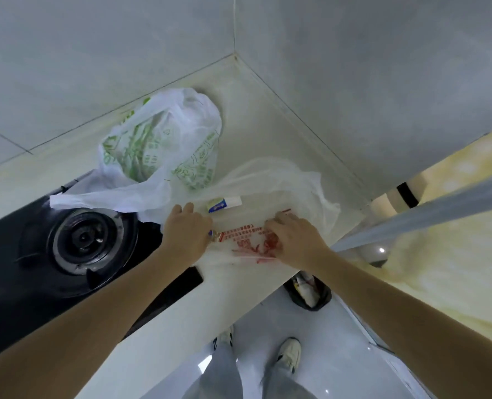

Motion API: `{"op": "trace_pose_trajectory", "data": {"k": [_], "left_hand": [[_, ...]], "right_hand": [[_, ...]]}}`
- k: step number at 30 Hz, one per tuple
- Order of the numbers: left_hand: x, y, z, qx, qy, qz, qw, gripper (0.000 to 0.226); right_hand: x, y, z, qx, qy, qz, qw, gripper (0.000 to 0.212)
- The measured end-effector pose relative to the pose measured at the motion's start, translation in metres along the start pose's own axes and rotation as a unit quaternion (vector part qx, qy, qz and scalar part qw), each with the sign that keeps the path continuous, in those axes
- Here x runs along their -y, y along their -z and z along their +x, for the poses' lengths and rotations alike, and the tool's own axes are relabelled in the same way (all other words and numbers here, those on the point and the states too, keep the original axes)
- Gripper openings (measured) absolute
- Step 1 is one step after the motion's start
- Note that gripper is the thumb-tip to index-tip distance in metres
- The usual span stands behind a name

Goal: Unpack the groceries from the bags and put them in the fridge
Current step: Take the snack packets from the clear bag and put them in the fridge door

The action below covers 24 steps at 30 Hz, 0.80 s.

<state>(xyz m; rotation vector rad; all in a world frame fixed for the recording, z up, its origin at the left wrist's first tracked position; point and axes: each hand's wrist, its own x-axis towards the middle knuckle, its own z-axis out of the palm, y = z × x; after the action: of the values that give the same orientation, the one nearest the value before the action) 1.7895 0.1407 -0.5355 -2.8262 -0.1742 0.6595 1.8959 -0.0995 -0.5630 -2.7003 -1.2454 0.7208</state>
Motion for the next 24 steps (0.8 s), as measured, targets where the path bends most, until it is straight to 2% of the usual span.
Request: {"op": "trace_pose_trajectory", "data": {"k": [3,6,8,10,12,15,21,24], "left_hand": [[0.004,-0.003,0.000,0.026,0.000,-0.003,1.000,0.046],[0.005,-0.005,0.000,0.053,-0.001,-0.009,0.999,0.075],[0.006,-0.008,-0.001,0.047,-0.011,-0.009,0.999,0.084],[0.006,-0.011,-0.002,0.008,-0.028,-0.025,0.999,0.081],[0.006,-0.017,-0.002,-0.047,-0.062,-0.071,0.994,0.065],[0.007,-0.028,-0.004,-0.092,-0.124,-0.077,0.985,0.041],[-0.001,-0.042,-0.010,-0.053,-0.100,-0.063,0.992,0.054],[-0.003,-0.046,-0.008,-0.055,-0.081,-0.085,0.991,0.049]], "right_hand": [[-0.002,0.003,0.002,0.007,0.002,-0.021,1.000,0.100],[0.001,0.005,0.008,0.026,0.002,-0.028,0.999,0.113],[0.011,0.007,0.014,0.016,0.017,-0.033,0.999,0.107],[0.030,0.011,0.022,-0.022,0.066,-0.013,0.998,0.090],[0.054,0.016,0.038,-0.055,0.123,0.032,0.990,0.073],[0.082,0.021,0.072,-0.071,0.156,0.054,0.984,0.070],[0.088,-0.002,0.113,-0.071,0.152,-0.014,0.986,0.076],[0.078,-0.007,0.106,-0.092,0.150,-0.033,0.984,0.063]]}}
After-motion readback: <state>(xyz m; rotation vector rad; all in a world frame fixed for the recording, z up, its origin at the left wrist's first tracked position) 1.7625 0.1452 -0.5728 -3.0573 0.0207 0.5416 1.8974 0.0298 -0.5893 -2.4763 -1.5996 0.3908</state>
